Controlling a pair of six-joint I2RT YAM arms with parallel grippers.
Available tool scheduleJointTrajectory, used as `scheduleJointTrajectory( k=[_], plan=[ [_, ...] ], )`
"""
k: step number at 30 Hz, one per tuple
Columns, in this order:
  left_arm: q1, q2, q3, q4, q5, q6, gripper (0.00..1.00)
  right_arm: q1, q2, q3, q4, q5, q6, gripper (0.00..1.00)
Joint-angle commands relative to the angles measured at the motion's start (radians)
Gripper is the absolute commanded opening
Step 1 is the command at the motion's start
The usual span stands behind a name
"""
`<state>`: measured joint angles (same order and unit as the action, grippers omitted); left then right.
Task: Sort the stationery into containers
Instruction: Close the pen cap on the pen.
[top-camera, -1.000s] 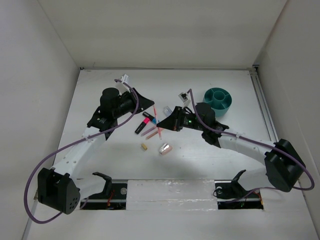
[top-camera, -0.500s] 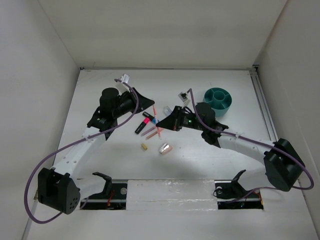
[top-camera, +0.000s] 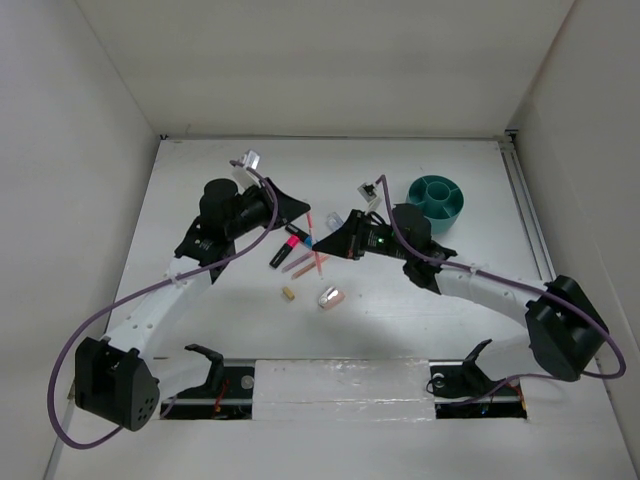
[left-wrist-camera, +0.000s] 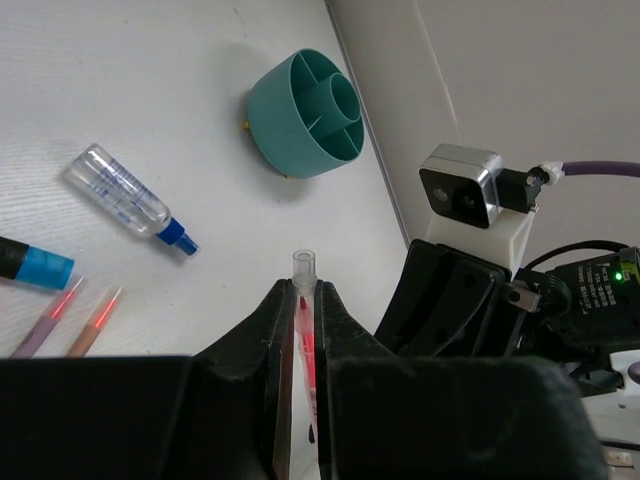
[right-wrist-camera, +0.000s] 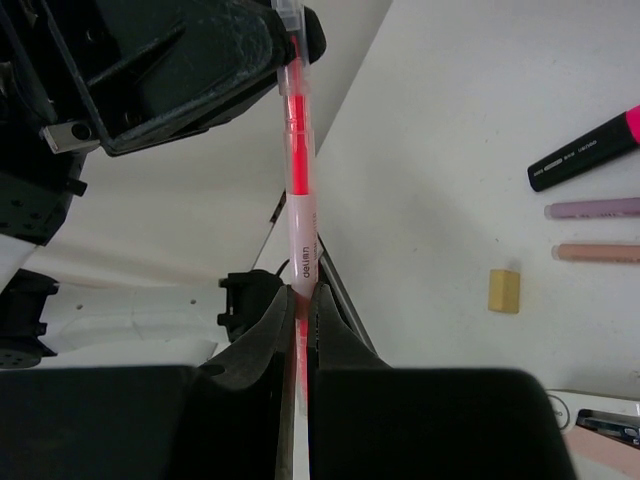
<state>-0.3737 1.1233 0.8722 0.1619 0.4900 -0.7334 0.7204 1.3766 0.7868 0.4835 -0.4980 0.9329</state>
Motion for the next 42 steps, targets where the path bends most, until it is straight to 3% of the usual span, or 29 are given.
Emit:
scheduleJointTrajectory(
  k=[1, 9, 19, 24, 36, 42],
  plan=[
    [-0.005, -0.039, -0.018, 0.042, 0.009, 0.011, 0.0, -0.015, 0.002, 0.034, 0.086, 0.002, 0.018, 0.0],
    [-0.005, -0.03, -0.036, 0.07, 0.028, 0.011, 0.0, -0.015, 0.022, 0.054, 0.125, 0.003, 0.05, 0.0],
    [-0.005, -0.03, -0.045, 0.09, 0.019, 0.002, 0.0, -0.015, 0.053, 0.036, 0.321, 0.003, 0.164, 0.0],
    [-0.005, -0.008, -0.023, 0.079, 0.056, -0.008, 0.0, -0.015, 0.084, 0.035, 0.368, -0.016, 0.141, 0.0],
    [-0.005, 0.053, 0.097, -0.122, 0.101, 0.086, 0.0, -0.006, 0.075, 0.147, -0.034, 0.018, -0.112, 0.0],
    [-0.005, 0.053, 0.085, -0.131, 0.102, 0.104, 0.0, -0.03, 0.042, 0.097, -0.005, 0.048, -0.082, 0.0]
  ],
)
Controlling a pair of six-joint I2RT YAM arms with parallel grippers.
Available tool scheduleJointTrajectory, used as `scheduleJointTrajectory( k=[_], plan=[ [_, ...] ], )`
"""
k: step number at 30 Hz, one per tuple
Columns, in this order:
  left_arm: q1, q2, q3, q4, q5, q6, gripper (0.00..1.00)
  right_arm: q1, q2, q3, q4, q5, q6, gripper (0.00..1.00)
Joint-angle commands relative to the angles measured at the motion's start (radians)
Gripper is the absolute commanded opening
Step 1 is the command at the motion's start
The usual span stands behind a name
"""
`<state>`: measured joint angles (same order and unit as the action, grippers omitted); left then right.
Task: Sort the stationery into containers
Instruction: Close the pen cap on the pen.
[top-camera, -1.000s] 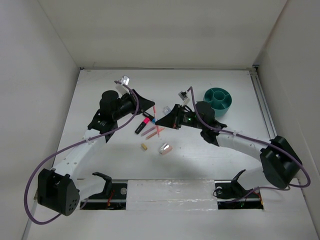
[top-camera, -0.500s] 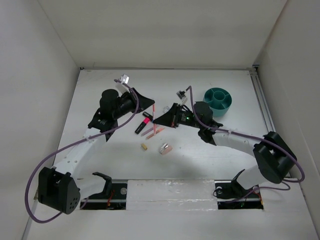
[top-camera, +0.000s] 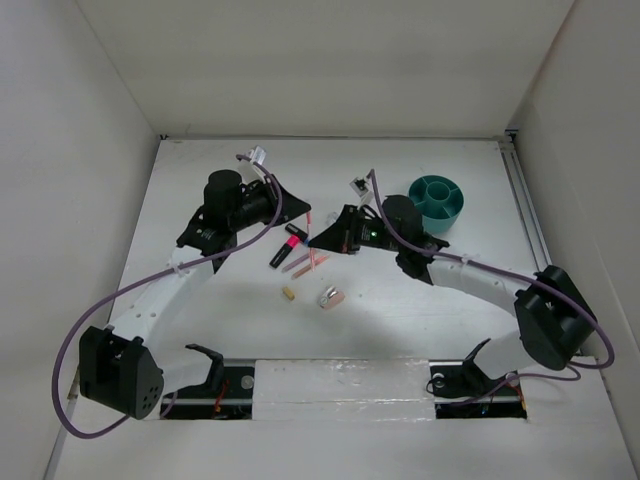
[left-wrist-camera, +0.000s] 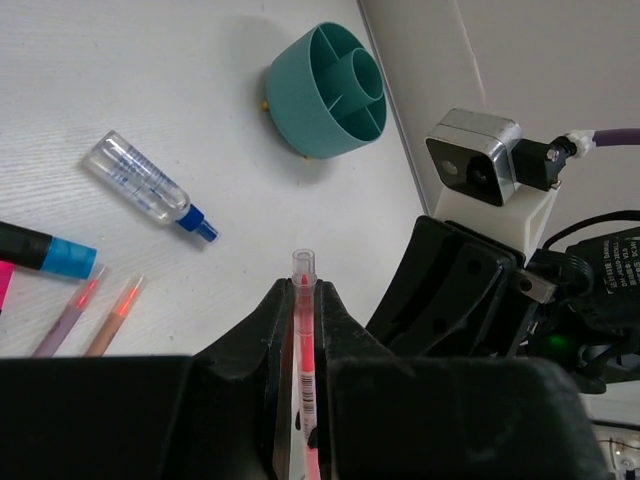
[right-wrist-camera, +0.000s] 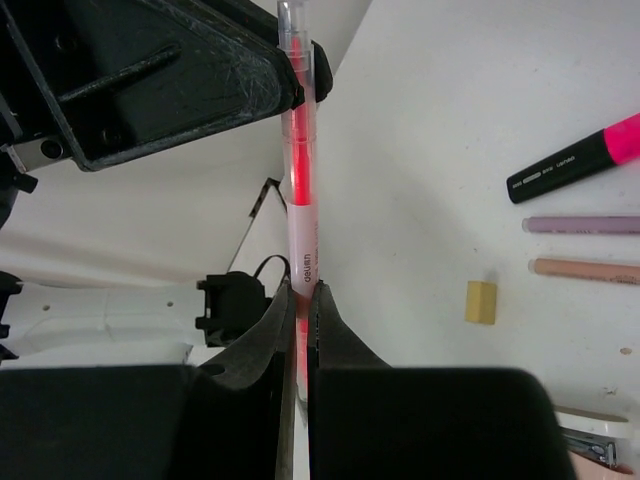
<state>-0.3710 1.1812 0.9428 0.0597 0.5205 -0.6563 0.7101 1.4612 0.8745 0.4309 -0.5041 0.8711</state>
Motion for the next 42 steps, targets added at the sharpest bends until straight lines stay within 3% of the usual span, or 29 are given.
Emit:
scheduleJointTrajectory(
  k=[1, 8, 18, 27, 42],
  plan=[
    [-0.008, -0.014, 0.014, -0.02, 0.082, 0.027, 0.0, -0.03, -0.051, -0.002, 0.095, 0.055, 0.008, 0.0],
    [-0.008, -0.025, -0.029, -0.002, 0.073, 0.027, 0.0, -0.063, -0.049, -0.043, 0.273, 0.016, 0.146, 0.0],
    [-0.008, -0.034, -0.049, 0.009, 0.073, 0.018, 0.0, -0.063, 0.008, 0.003, 0.354, -0.004, 0.186, 0.0],
    [-0.008, -0.043, -0.049, -0.003, 0.087, 0.04, 0.0, -0.104, 0.008, 0.012, 0.355, -0.013, 0.186, 0.0],
    [-0.008, -0.052, -0.079, 0.058, 0.133, 0.04, 0.0, -0.123, 0.047, 0.121, 0.302, -0.08, 0.341, 0.0]
  ],
)
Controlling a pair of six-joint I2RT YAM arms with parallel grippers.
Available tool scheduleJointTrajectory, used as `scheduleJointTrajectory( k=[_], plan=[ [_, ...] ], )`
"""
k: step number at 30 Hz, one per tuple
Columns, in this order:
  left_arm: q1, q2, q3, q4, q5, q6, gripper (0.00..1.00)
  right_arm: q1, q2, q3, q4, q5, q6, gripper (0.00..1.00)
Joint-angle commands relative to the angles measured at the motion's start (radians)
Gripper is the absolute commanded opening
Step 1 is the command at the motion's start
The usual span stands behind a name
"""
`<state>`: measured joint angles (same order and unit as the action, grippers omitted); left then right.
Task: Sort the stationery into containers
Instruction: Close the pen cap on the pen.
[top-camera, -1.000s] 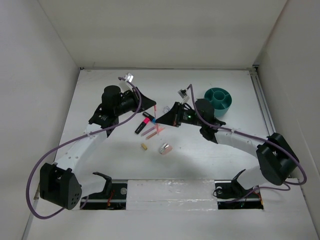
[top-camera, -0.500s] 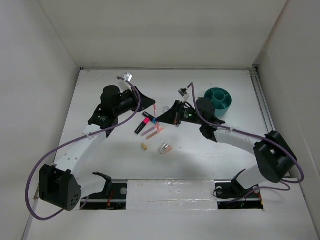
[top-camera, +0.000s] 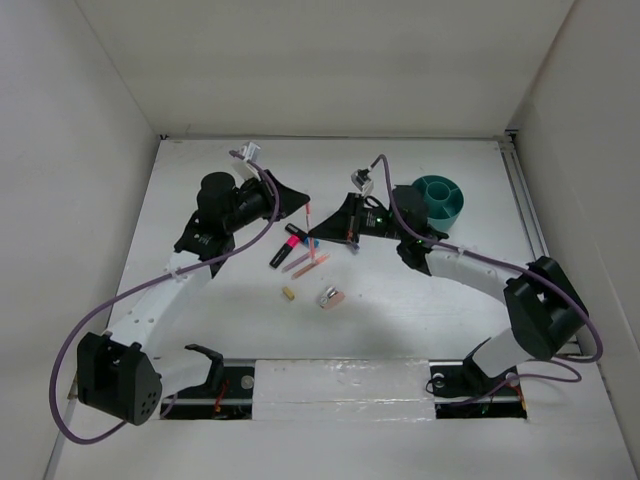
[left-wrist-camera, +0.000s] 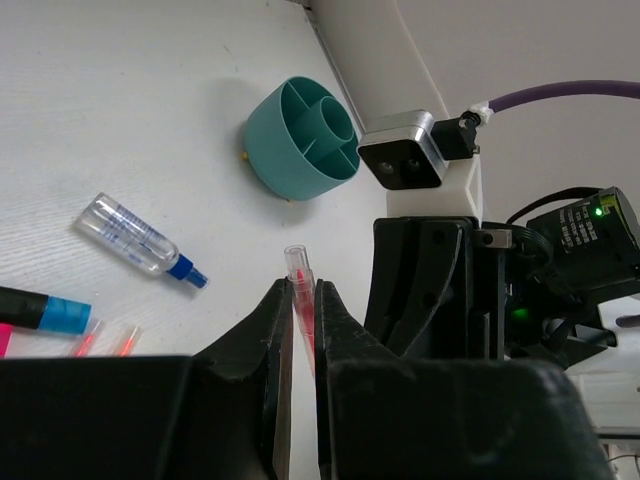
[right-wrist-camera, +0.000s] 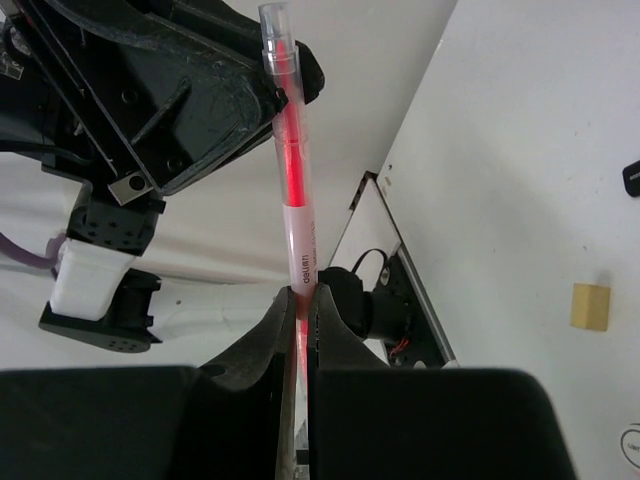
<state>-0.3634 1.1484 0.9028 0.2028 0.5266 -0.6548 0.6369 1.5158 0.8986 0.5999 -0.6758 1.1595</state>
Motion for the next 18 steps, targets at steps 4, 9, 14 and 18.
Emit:
scheduleJointTrajectory(
  k=[4, 9, 14, 18],
  plan=[
    [-0.016, -0.019, -0.039, -0.085, 0.127, 0.038, 0.0, -0.069, 0.001, 0.097, 0.109, 0.091, 0.062, 0.0],
    [-0.016, -0.029, -0.048, -0.076, 0.127, 0.047, 0.0, -0.069, 0.001, 0.097, 0.098, 0.081, 0.062, 0.0],
    [-0.016, -0.039, -0.058, -0.075, 0.118, 0.047, 0.0, -0.069, 0.011, 0.088, 0.098, 0.071, 0.062, 0.0],
    [-0.016, -0.039, -0.058, -0.065, 0.137, 0.038, 0.0, -0.069, 0.021, 0.098, 0.089, 0.094, 0.062, 0.0]
  ],
)
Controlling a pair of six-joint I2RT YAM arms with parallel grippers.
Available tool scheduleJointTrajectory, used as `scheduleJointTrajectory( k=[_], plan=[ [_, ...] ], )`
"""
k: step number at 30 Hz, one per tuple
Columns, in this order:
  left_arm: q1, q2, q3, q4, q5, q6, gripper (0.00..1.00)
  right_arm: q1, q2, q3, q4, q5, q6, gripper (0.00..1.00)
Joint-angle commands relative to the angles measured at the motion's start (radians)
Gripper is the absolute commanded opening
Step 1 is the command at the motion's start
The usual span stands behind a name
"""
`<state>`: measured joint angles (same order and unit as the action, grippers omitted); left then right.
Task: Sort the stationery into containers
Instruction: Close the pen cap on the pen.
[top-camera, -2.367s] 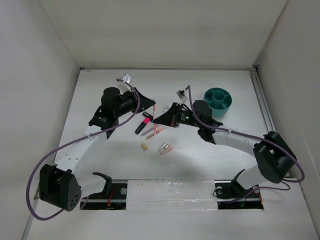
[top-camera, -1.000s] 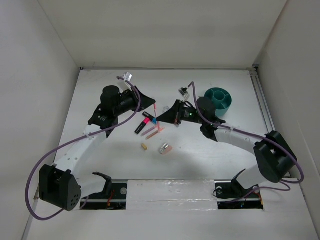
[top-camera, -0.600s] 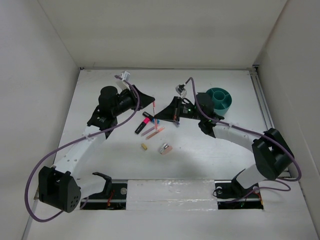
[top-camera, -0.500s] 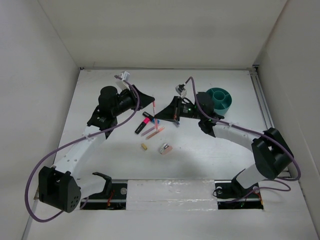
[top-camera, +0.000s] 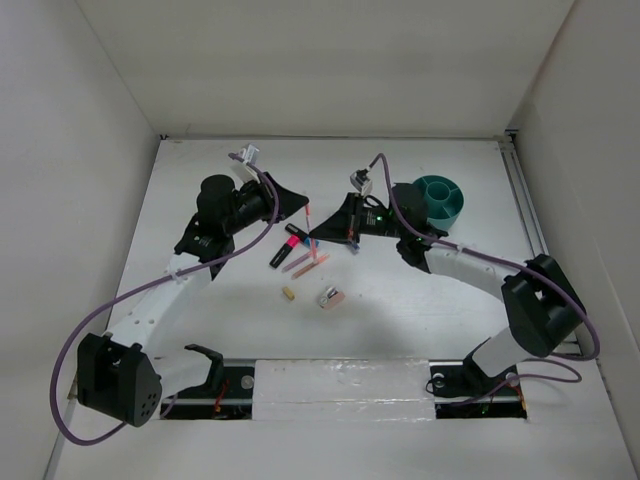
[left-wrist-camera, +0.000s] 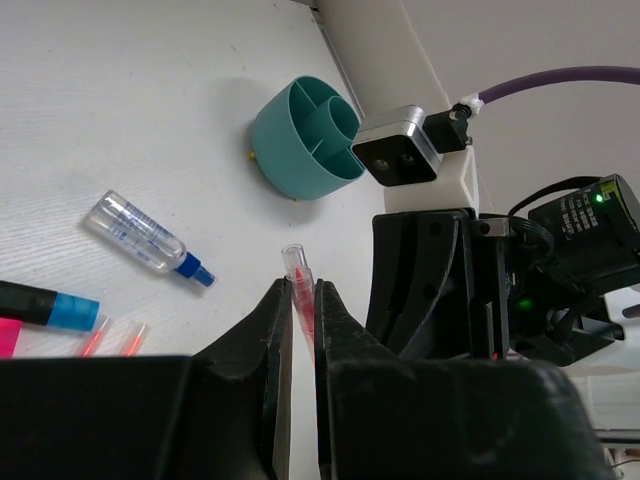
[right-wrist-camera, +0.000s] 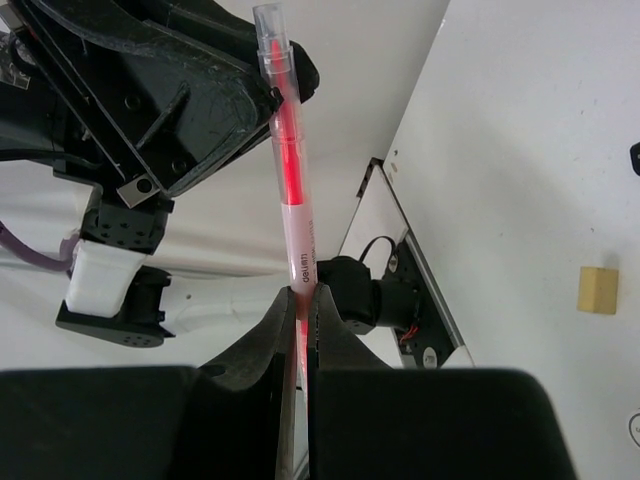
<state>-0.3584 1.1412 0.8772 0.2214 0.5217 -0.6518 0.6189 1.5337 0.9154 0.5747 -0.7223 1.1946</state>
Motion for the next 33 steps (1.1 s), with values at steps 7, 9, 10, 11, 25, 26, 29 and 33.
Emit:
scheduleJointTrajectory(
  k=[7, 9, 10, 11, 25, 26, 29, 33],
  plan=[
    [-0.02, -0.032, -0.032, -0.074, 0.143, 0.035, 0.0, -0.061, 0.04, 0.105, 0.105, 0.155, 0.017, 0.0],
    [-0.02, -0.032, -0.032, -0.074, 0.133, 0.035, 0.0, -0.061, 0.04, 0.114, 0.105, 0.155, 0.008, 0.0],
    [-0.02, -0.032, -0.032, -0.094, 0.133, 0.035, 0.0, -0.05, 0.04, 0.114, 0.105, 0.144, 0.008, 0.0],
    [-0.02, -0.032, -0.032, -0.103, 0.117, 0.035, 0.0, -0.05, 0.04, 0.114, 0.105, 0.144, -0.003, 0.0],
    [-0.02, -0.041, 0.039, -0.172, 0.058, 0.021, 0.32, 0.06, 0.046, 0.057, 0.025, 0.144, -0.151, 0.0],
    [-0.011, -0.041, 0.039, -0.156, 0.079, 0.021, 0.32, 0.061, 0.057, 0.057, 0.025, 0.135, -0.164, 0.0],
    [-0.001, -0.052, 0.071, -0.155, 0.08, 0.009, 0.36, 0.08, 0.082, 0.066, 0.025, 0.135, -0.164, 0.0],
    [0.024, -0.073, 0.097, -0.175, 0.08, 0.009, 0.62, 0.09, 0.091, 0.066, 0.025, 0.144, -0.174, 0.0]
  ],
)
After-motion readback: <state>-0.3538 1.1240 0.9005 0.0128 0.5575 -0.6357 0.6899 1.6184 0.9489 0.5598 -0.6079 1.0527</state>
